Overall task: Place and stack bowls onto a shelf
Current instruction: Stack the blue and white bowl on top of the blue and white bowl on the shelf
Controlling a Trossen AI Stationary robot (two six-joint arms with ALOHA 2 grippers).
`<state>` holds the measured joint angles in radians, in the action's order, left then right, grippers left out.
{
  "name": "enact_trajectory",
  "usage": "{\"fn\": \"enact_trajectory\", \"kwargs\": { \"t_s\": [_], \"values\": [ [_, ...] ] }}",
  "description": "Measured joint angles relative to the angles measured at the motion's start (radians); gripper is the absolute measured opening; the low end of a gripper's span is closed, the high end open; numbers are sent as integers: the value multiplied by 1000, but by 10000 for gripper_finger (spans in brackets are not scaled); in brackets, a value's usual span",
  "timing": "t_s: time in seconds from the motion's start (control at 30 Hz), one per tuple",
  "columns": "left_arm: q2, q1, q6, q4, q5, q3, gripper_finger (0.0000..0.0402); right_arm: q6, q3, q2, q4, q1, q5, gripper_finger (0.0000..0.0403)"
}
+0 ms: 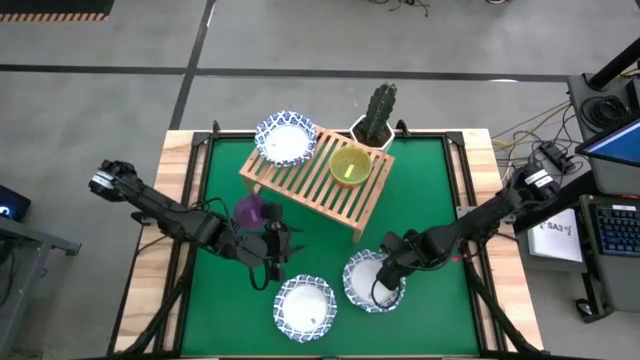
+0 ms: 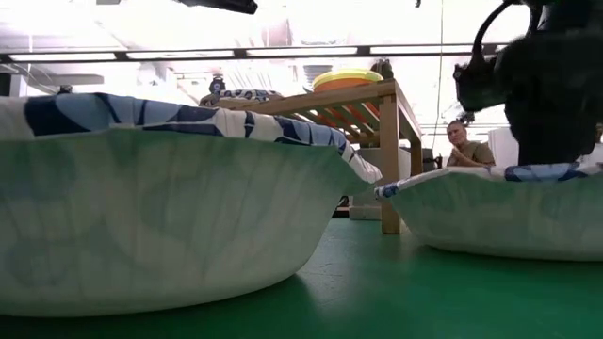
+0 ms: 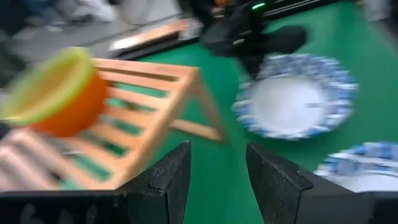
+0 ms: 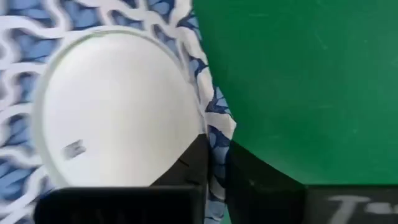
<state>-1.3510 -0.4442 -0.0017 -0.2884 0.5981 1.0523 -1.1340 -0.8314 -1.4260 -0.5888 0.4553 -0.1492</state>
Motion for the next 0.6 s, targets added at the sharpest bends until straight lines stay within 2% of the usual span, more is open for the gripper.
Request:
{"fn": "enact_trajectory", "kwargs": {
  "t_s": [0.1,0.17,0.3,0.4,0.6],
  "values": [
    [23,-17,23,-31,164,0,137,12,-2,42,-7,0,45,11],
    [53,-25,45,-46,218,0,135,36,-13,89,-10,0,88,9],
    [118,-32,64,-49,226,-5,131,86,-57,192,3,5,161,9],
    [172,-32,75,-42,229,-31,127,160,-106,246,41,7,165,9],
    [286,-32,100,69,262,-154,121,395,-244,269,105,-10,46,9]
  ]
}}
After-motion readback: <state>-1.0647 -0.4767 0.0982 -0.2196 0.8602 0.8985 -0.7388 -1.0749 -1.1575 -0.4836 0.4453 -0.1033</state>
